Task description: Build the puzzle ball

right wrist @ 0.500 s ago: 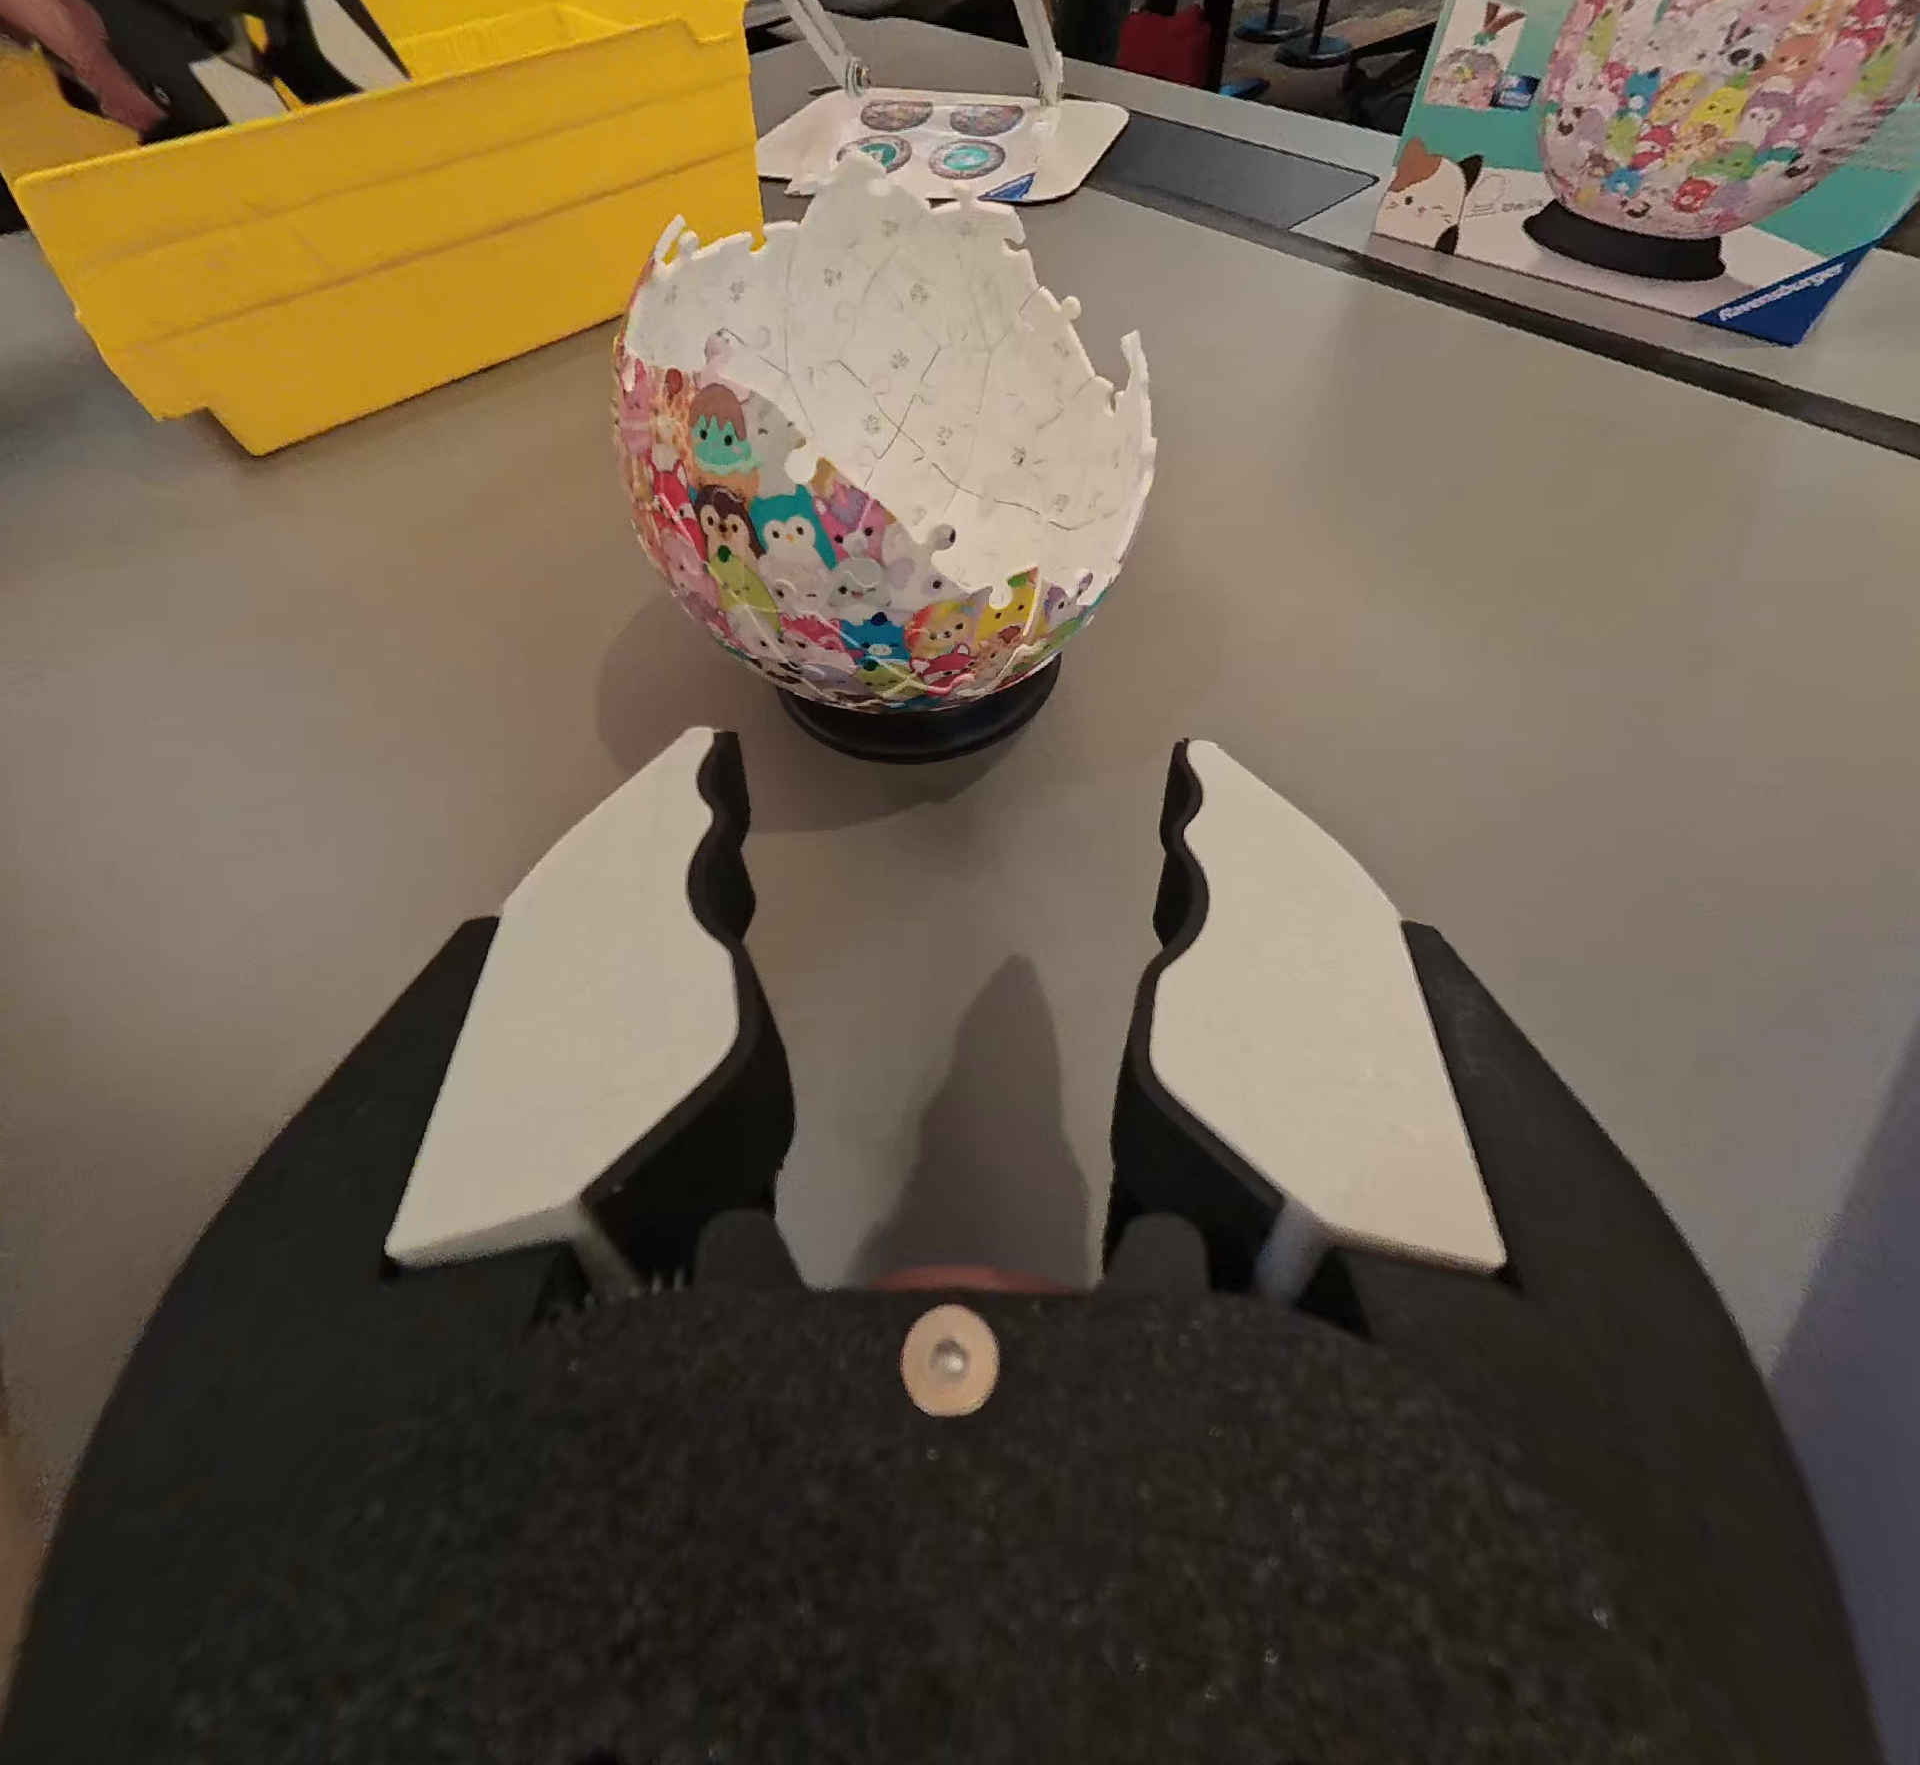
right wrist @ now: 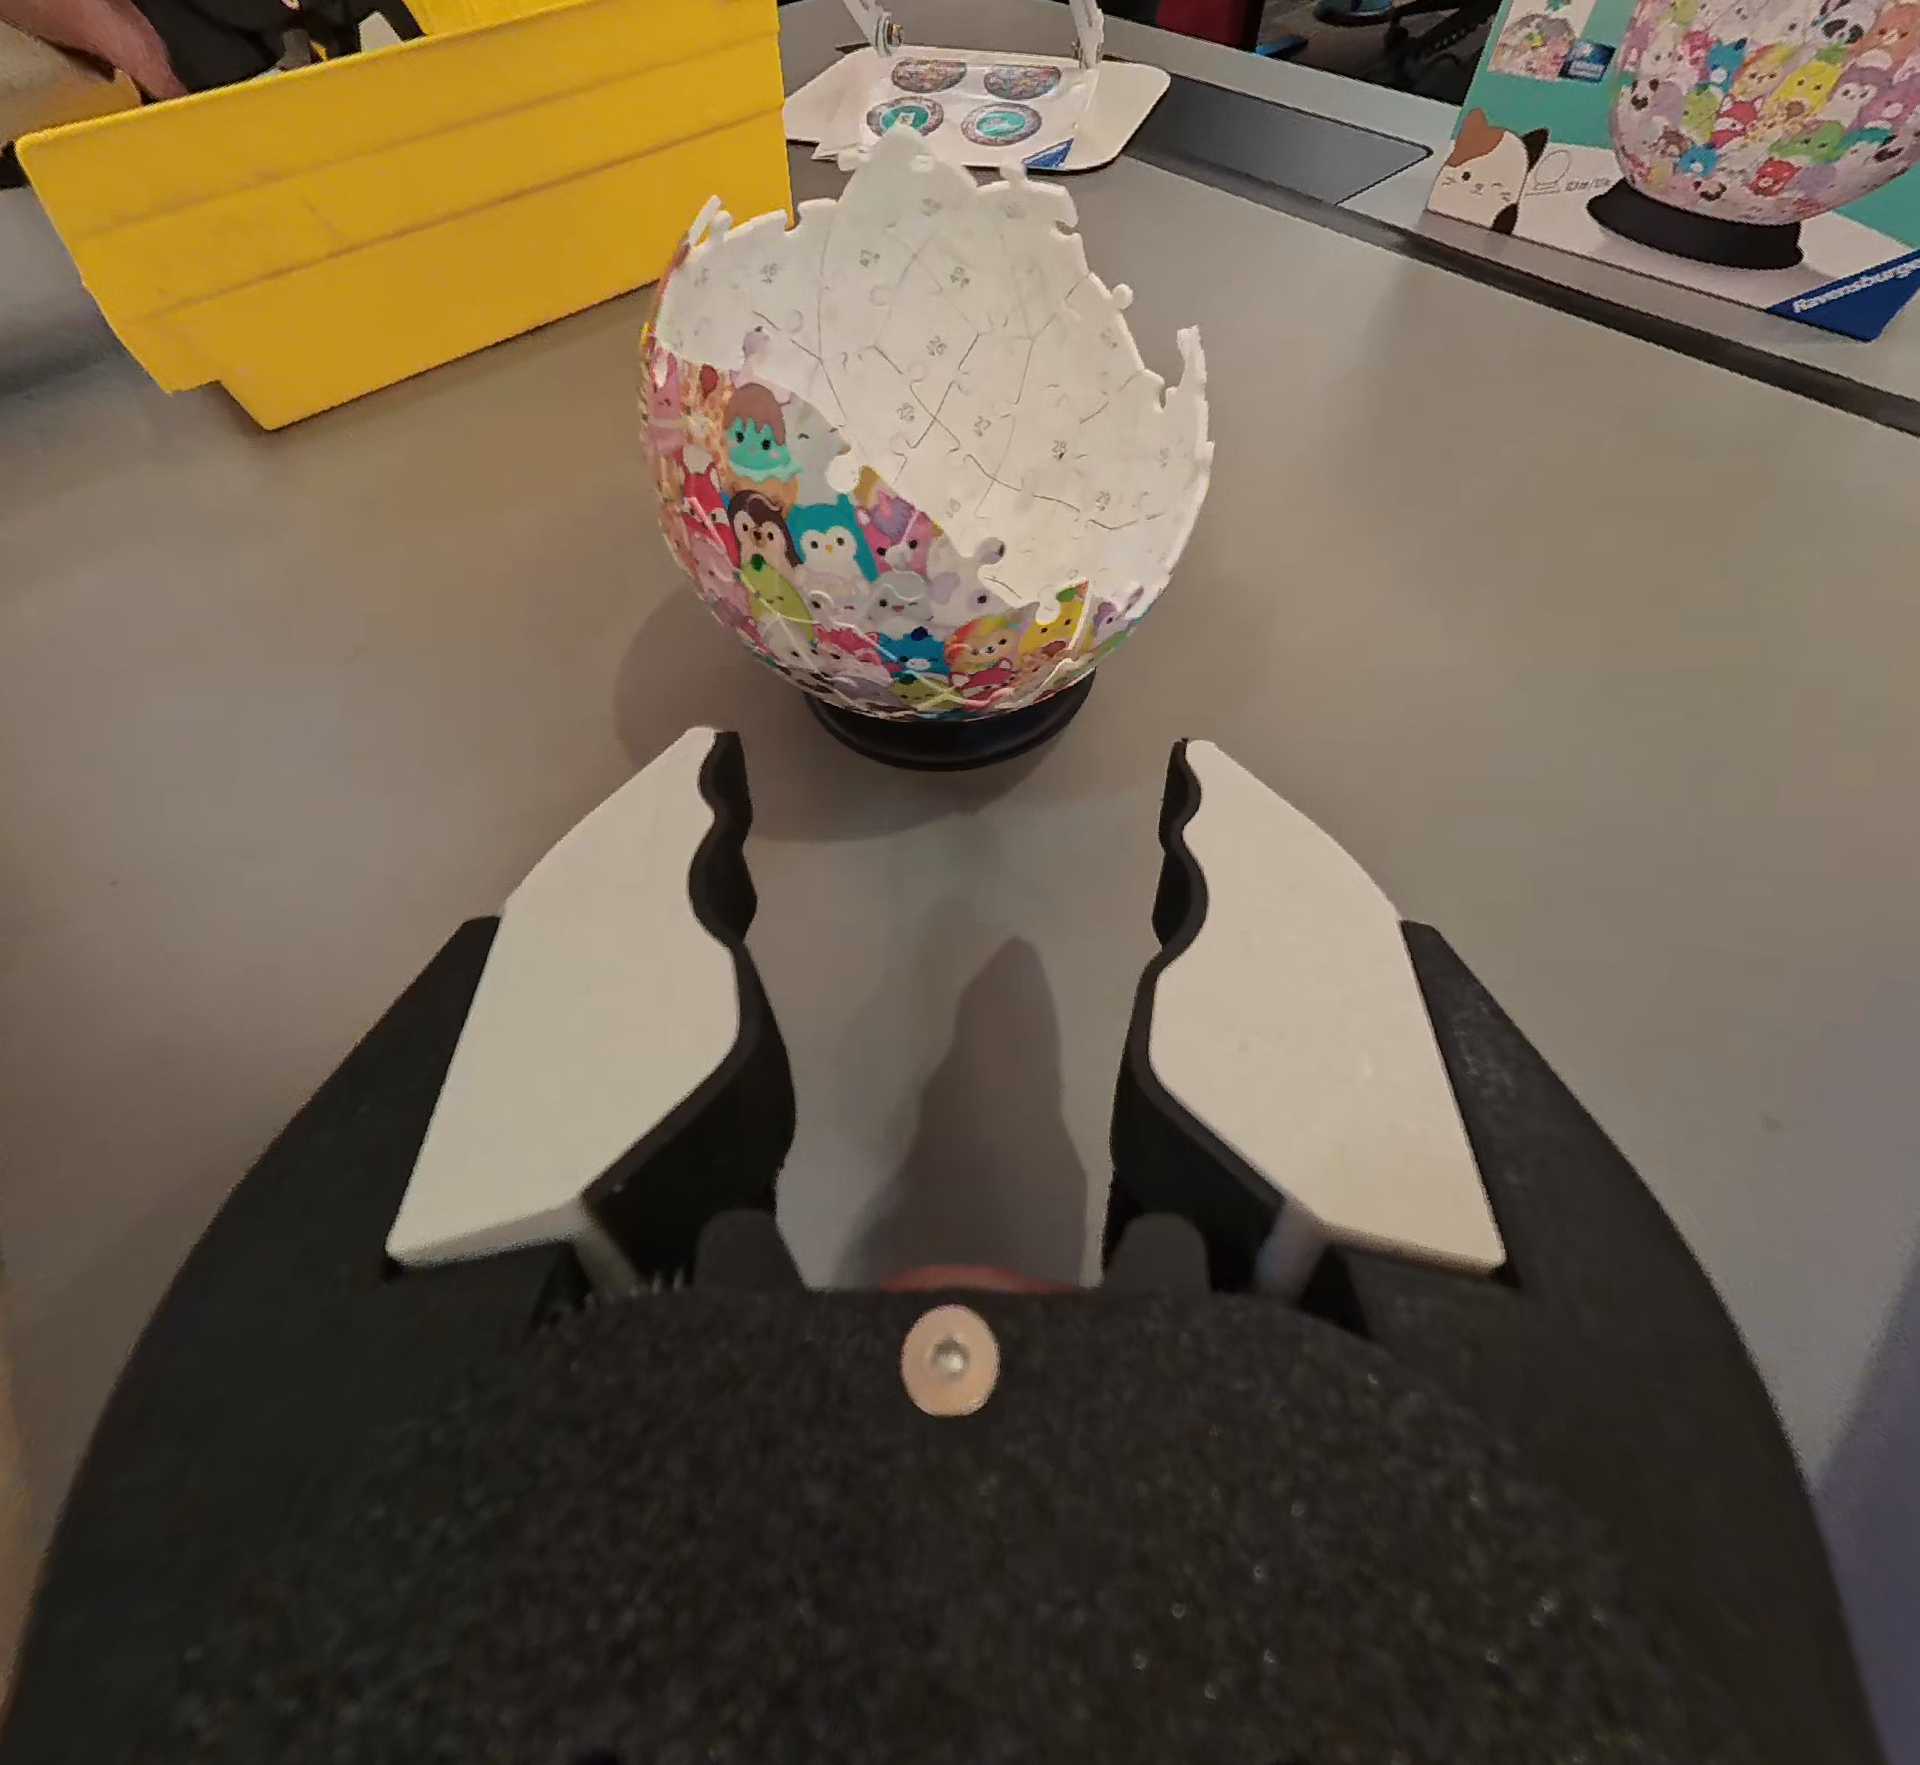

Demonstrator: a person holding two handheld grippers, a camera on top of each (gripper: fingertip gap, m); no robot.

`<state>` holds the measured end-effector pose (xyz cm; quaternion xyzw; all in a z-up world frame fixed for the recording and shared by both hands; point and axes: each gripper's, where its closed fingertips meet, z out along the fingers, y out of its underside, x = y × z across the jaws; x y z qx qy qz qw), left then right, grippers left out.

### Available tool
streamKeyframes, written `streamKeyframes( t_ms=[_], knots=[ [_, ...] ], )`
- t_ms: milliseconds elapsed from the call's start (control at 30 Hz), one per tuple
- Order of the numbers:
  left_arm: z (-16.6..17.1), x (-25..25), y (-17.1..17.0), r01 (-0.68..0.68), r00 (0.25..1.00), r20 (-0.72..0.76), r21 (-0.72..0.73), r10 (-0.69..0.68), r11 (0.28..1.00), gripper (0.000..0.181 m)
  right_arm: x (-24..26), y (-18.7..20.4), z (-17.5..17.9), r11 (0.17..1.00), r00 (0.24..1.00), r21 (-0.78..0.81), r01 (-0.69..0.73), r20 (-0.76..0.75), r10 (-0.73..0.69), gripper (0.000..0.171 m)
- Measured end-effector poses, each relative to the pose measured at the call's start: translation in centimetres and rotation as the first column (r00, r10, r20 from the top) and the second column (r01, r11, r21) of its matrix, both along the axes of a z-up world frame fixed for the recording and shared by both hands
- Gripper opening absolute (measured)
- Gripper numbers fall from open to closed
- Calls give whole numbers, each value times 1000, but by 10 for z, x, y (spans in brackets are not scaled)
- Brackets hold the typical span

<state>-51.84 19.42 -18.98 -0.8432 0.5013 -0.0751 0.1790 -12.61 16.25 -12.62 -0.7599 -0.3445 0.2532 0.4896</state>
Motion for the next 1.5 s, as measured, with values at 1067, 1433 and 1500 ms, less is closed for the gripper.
streamKeyframes(
  t_ms=[1067, 1433, 1500],
  knots=[
    [187, 230, -123, 132, -191, 881, -413, 432, 901, 0, -91, -75, 96, 933, 962, 235, -271, 63, 264, 28],
    [129, 260, -166, -85, 282, 929, -225, 240, 971, 49, -26, -126, 22, 938, 940, 71, -341, 40, 338, 39],
    [130, 268, -173, -72, 331, 926, -164, 179, 984, 49, -26, -163, 14, 886, 885, 9, -464, 49, 463, 40]
  ],
)
